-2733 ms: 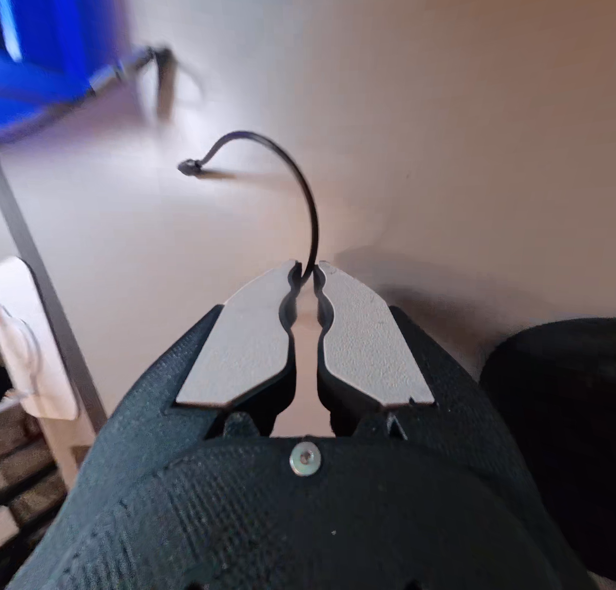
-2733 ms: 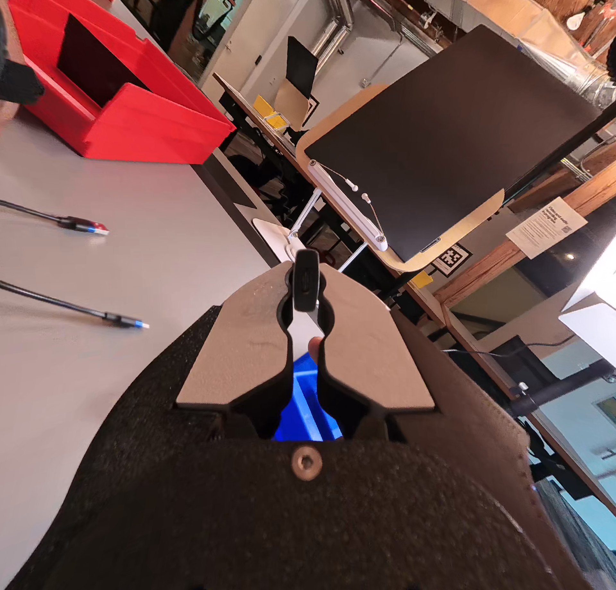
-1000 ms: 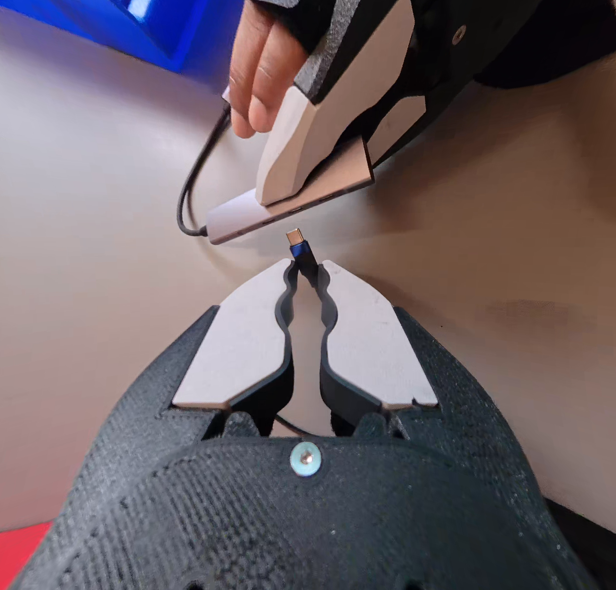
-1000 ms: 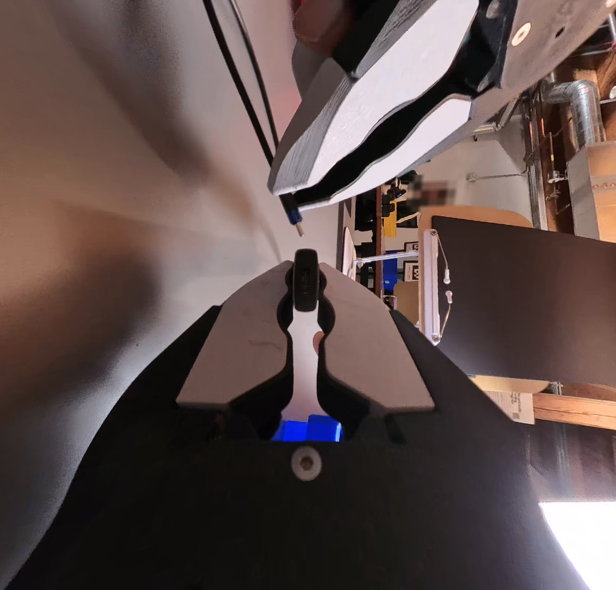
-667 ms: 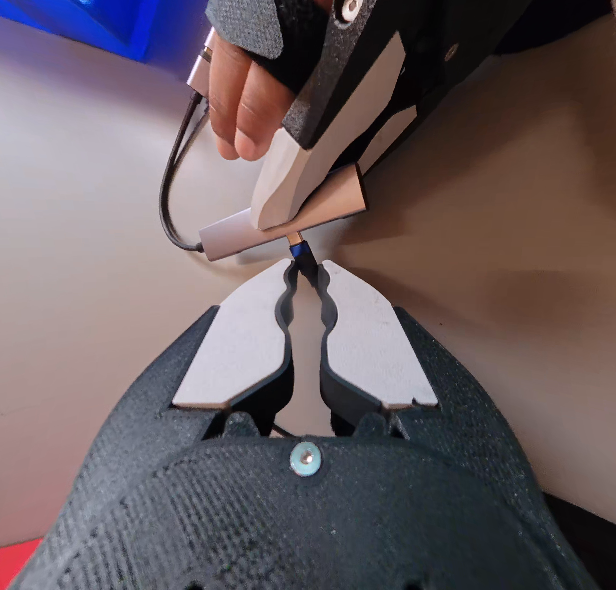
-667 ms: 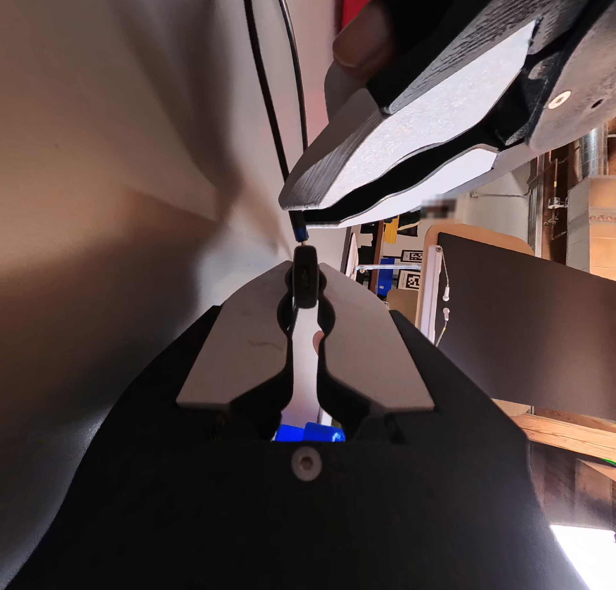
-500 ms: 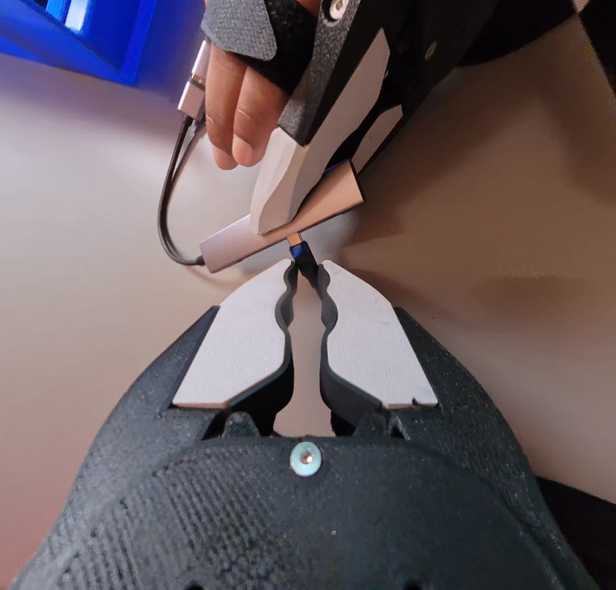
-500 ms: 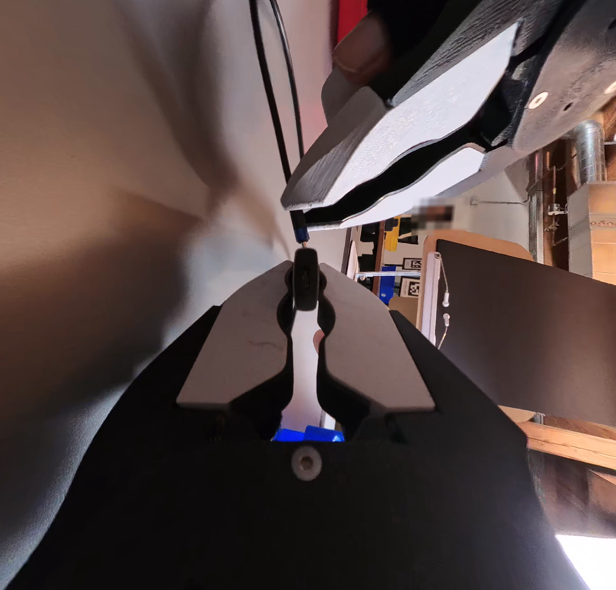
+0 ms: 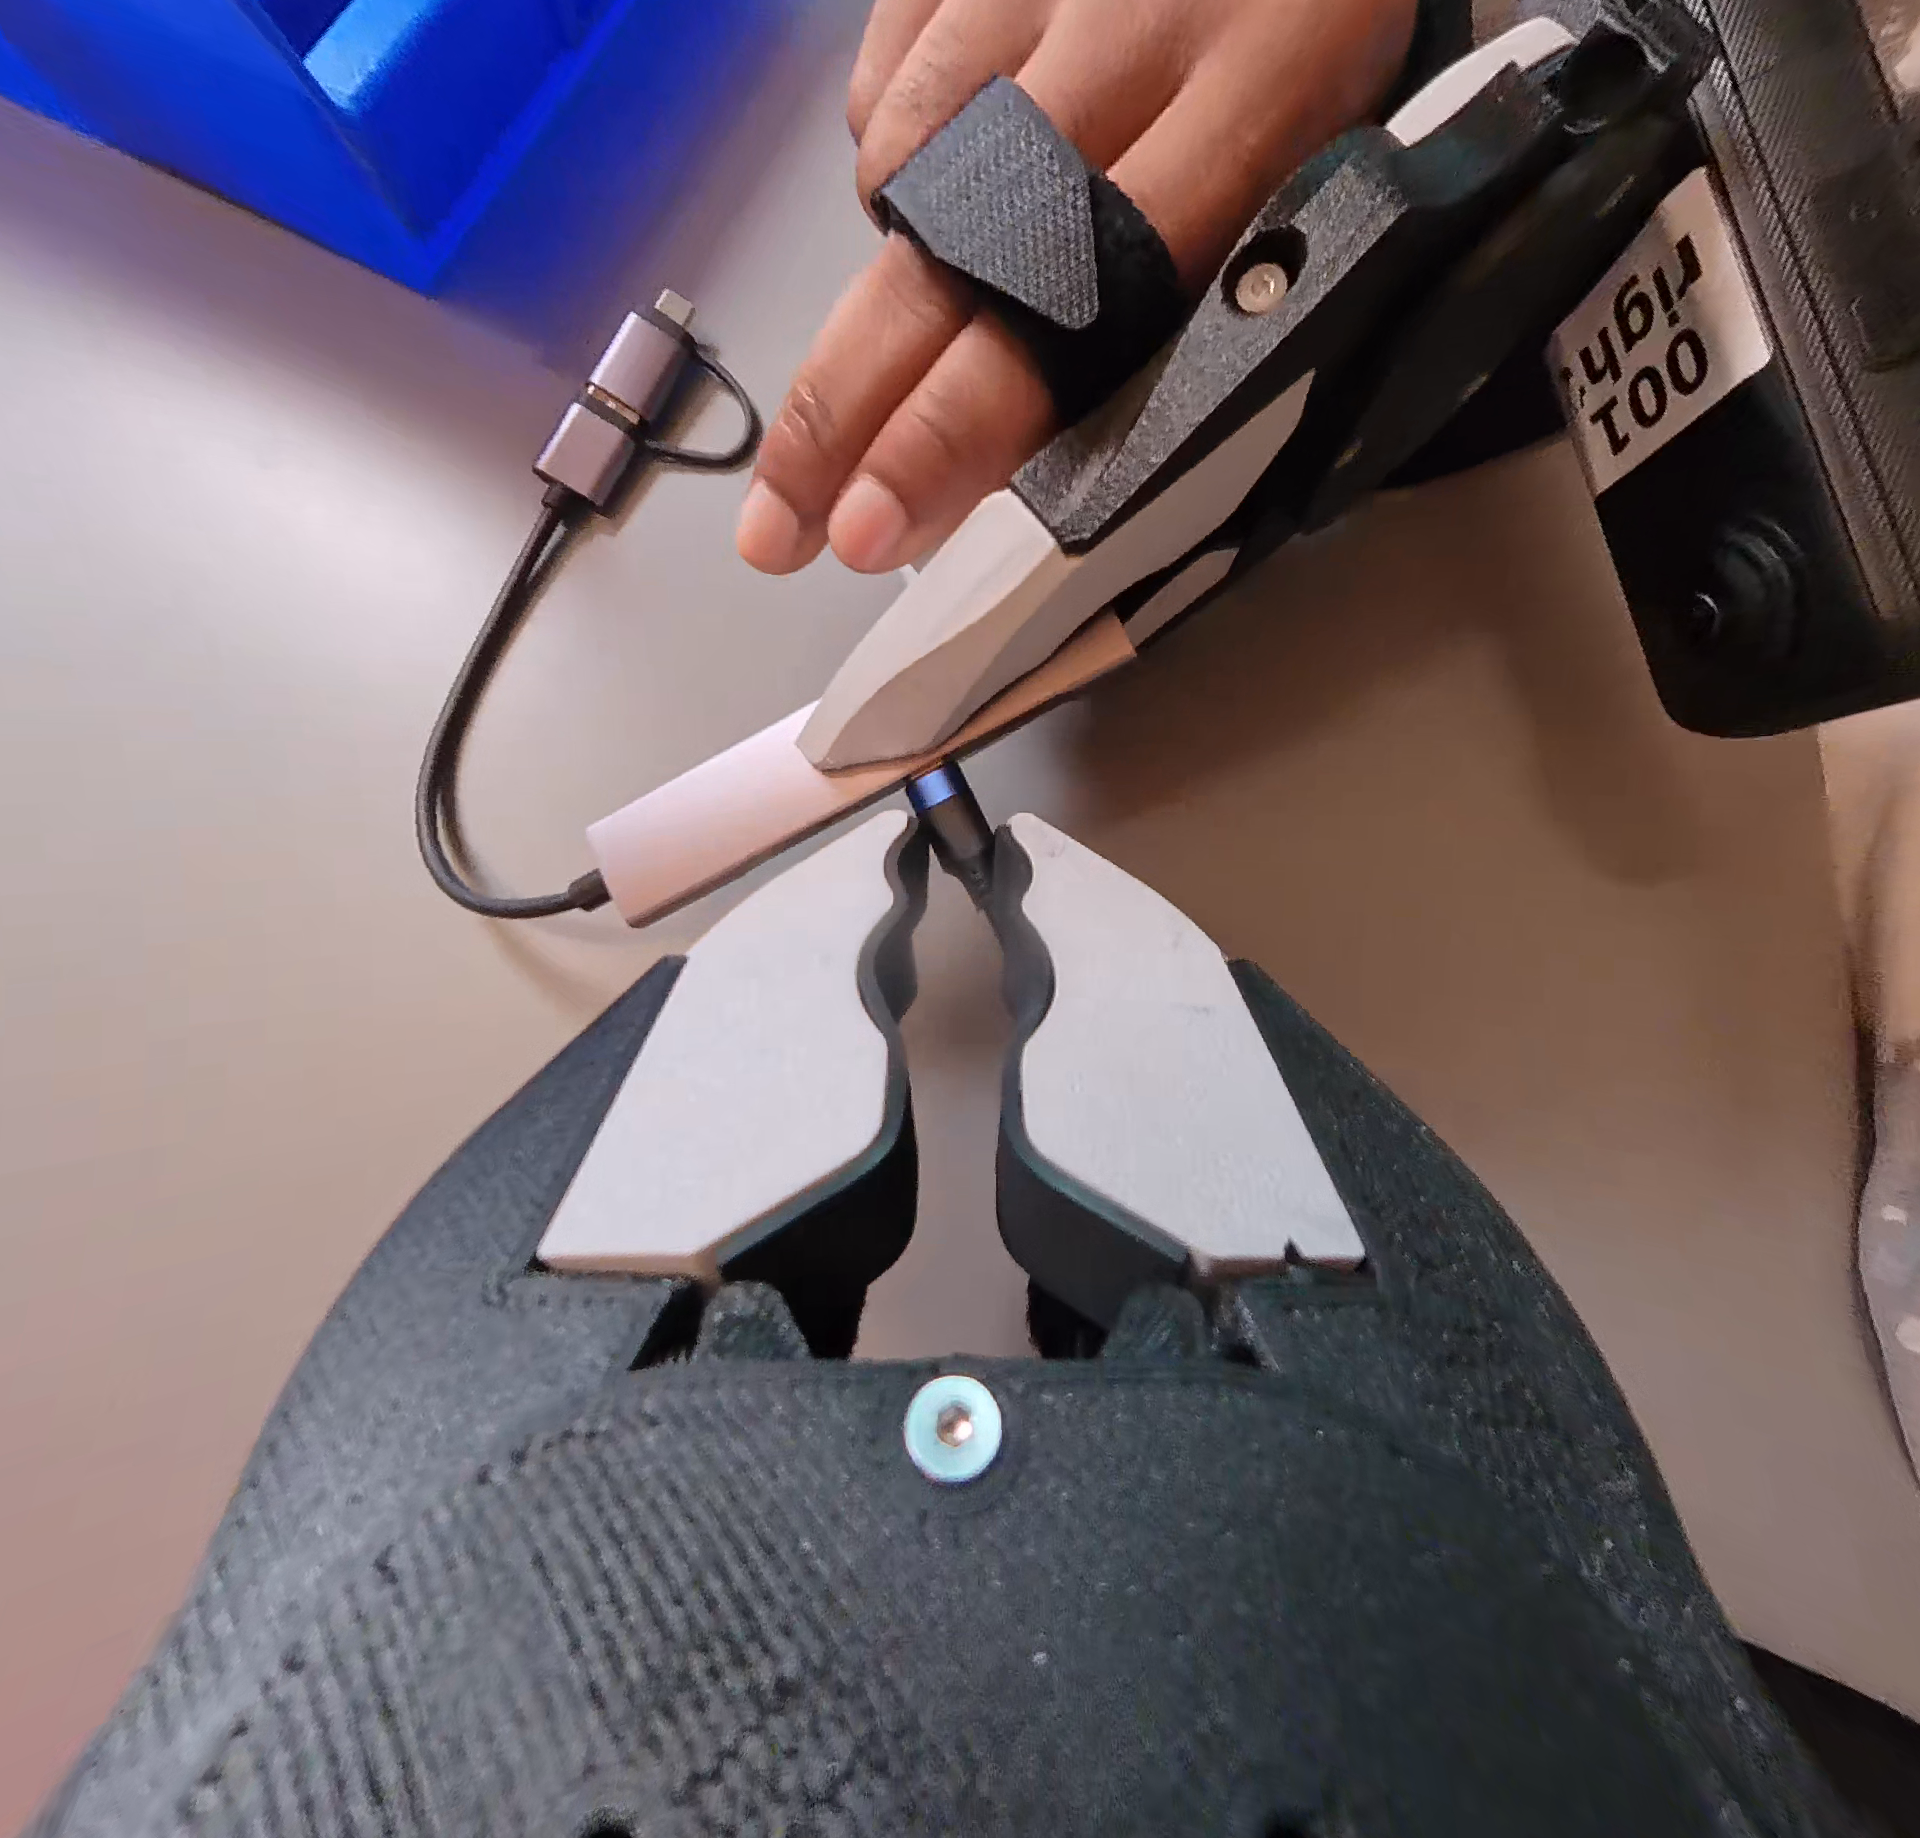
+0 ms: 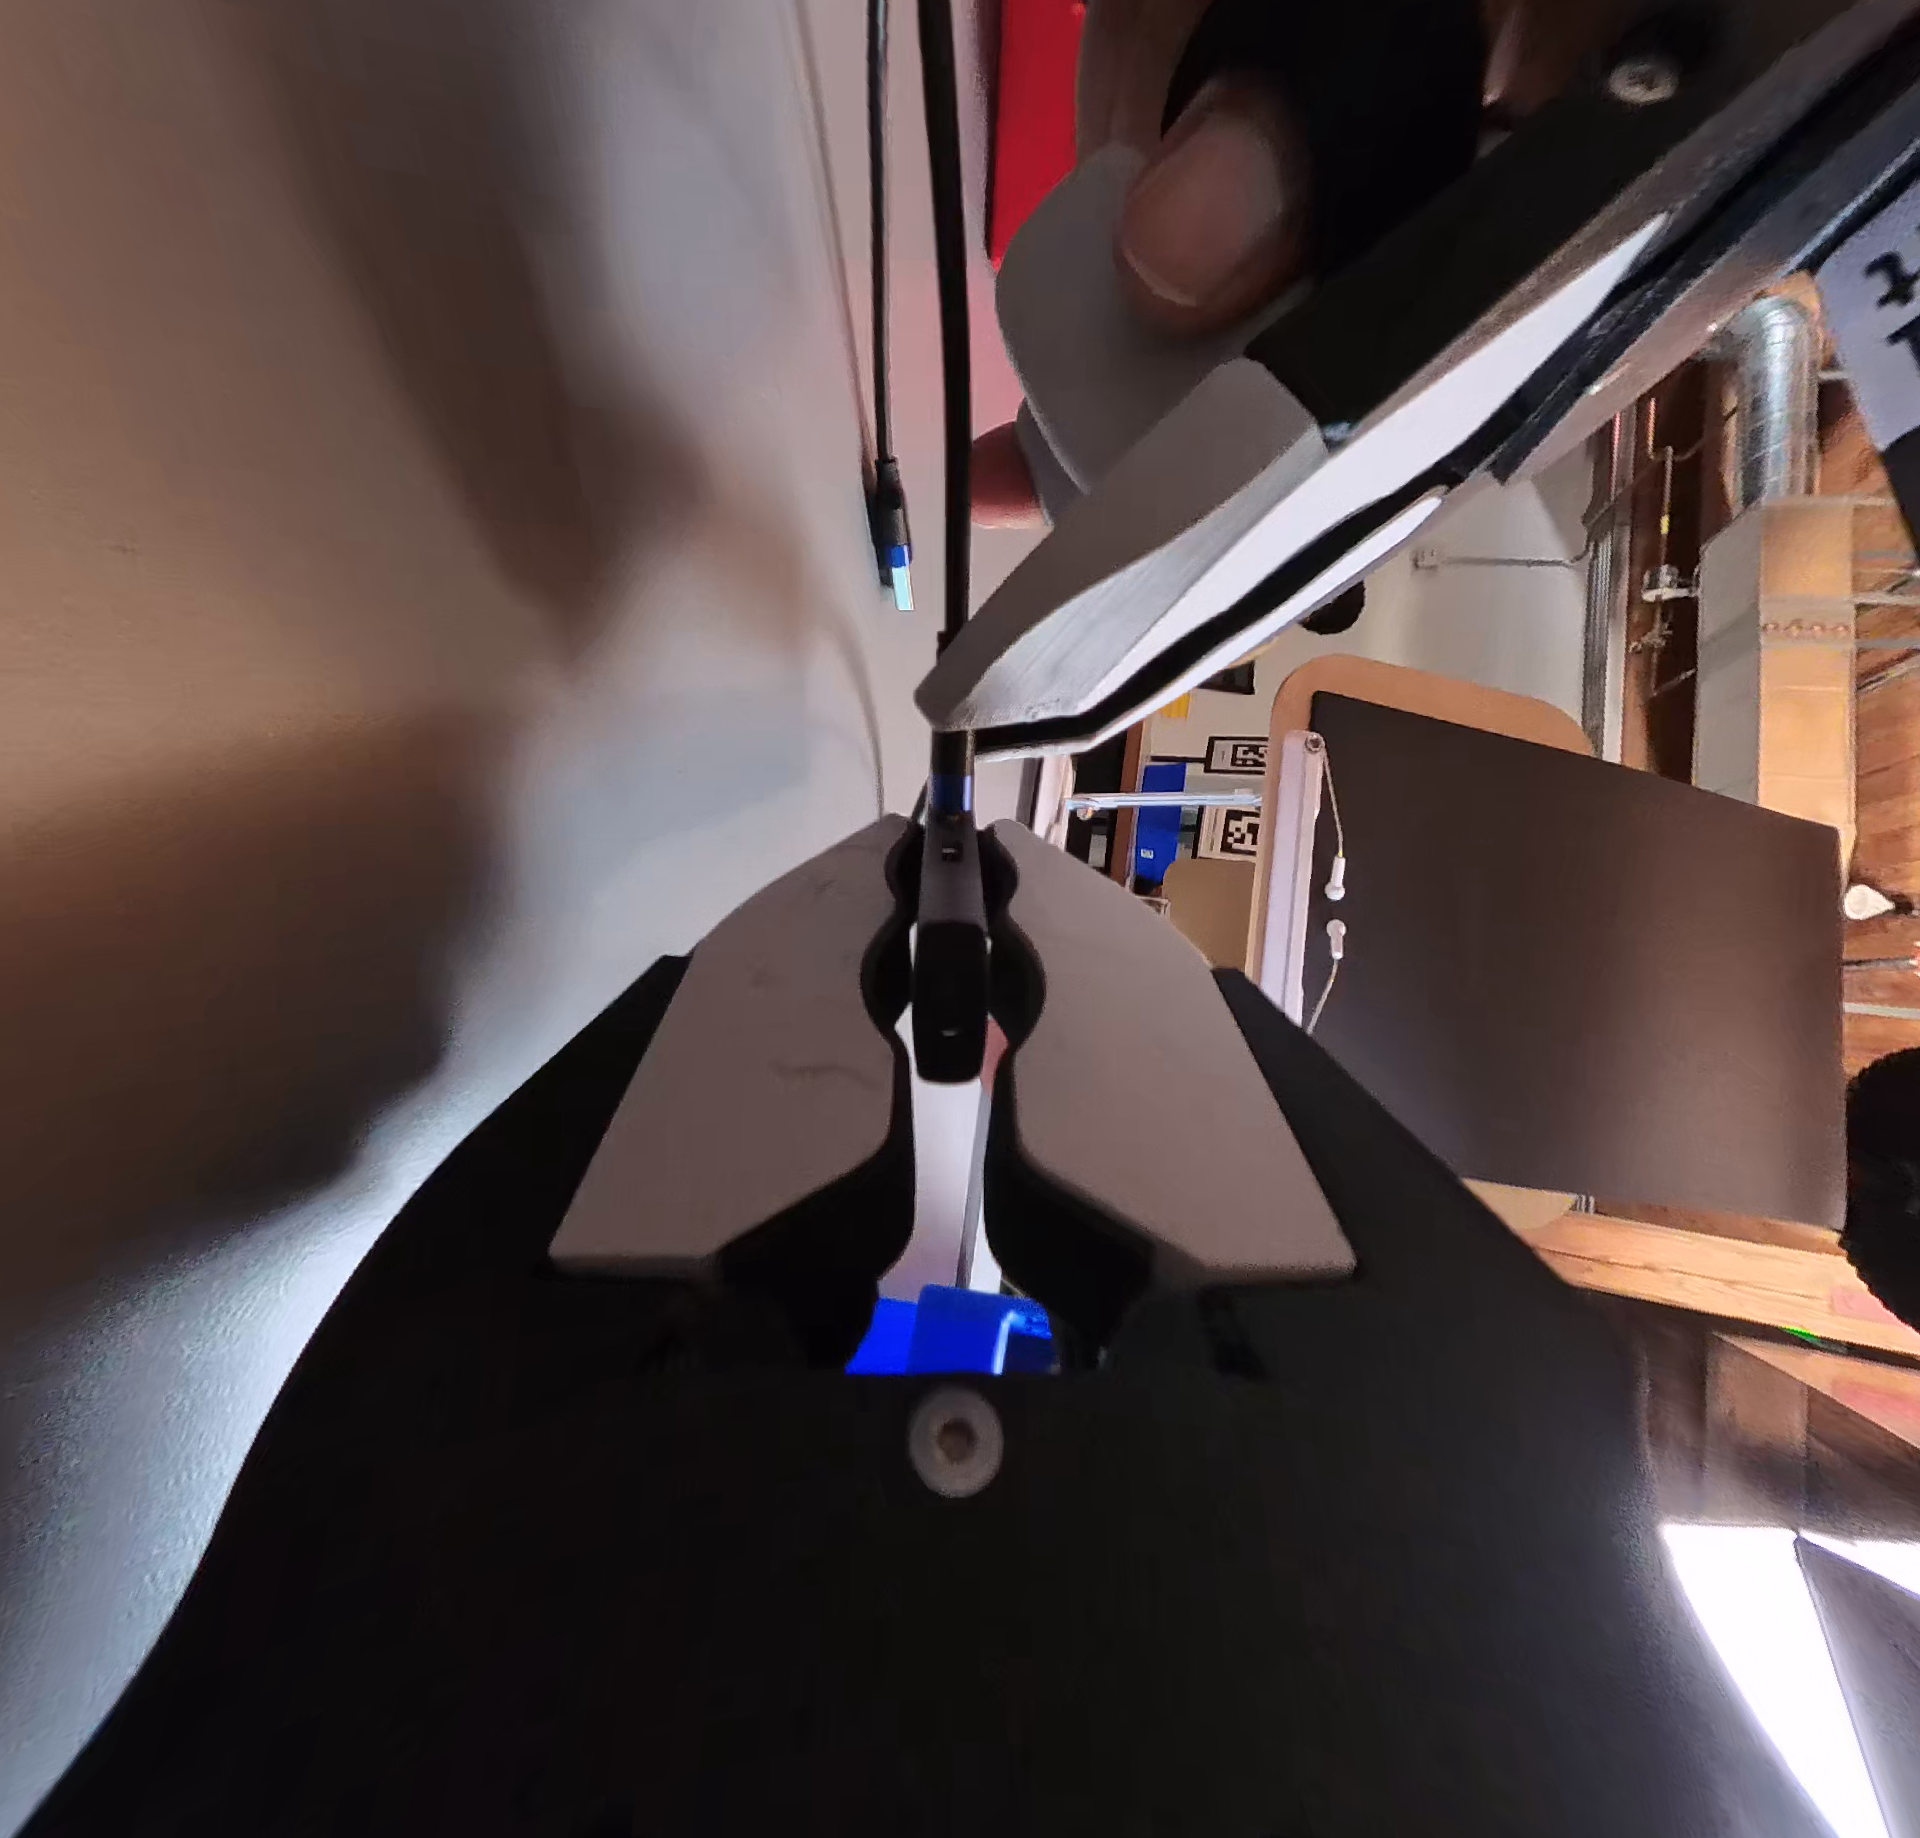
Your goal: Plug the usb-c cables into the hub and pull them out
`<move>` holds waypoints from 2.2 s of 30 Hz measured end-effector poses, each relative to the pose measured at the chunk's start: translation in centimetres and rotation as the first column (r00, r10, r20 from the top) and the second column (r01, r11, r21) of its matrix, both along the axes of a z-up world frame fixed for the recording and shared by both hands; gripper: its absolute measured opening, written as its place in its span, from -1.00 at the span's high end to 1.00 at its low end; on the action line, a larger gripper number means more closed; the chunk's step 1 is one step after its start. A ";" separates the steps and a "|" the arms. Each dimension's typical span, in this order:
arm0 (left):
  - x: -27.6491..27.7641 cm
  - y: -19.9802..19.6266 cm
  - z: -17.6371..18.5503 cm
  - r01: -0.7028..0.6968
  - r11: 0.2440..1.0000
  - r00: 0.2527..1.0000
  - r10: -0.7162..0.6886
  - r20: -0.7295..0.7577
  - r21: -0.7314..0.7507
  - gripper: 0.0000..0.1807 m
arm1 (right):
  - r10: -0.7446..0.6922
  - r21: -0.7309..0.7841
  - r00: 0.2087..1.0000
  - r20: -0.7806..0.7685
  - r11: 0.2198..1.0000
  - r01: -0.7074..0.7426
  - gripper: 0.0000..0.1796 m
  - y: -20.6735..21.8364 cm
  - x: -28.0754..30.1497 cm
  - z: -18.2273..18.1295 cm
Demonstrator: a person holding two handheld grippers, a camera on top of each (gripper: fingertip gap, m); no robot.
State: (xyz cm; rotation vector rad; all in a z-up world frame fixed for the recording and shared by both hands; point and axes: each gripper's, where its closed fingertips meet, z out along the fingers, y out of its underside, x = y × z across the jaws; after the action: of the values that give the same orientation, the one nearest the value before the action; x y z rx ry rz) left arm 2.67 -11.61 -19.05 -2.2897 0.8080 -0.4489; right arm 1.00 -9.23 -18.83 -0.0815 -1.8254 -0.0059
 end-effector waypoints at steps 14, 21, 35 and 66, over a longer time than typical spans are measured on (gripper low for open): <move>-0.7 0.0 4.5 0.014 0.988 0.966 -0.054 0.255 0.155 0.87 | 0.034 -0.392 0.993 -0.117 0.917 -0.078 0.84 0.2 0.6 4.5; -0.1 -0.9 4.1 0.091 0.988 0.949 -0.125 0.291 0.128 0.87 | 0.064 -0.331 0.993 -0.097 0.939 -0.092 0.80 -0.8 0.5 3.7; -15.4 -3.3 13.2 -0.289 0.894 0.950 0.311 -0.011 0.343 0.73 | -0.037 -0.404 0.988 -0.148 0.914 -0.026 0.90 1.1 0.8 5.7; -33.4 -11.2 11.1 -0.539 0.840 0.620 0.342 -0.706 -0.066 0.95 | -0.126 -0.423 0.972 -0.200 0.906 0.031 0.90 3.3 1.1 6.8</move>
State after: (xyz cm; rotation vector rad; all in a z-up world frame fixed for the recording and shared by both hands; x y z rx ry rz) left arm -30.72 -22.81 -8.00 -2.8342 0.4506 0.5913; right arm 2.08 -5.91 -12.00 -0.4430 -1.5700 0.3273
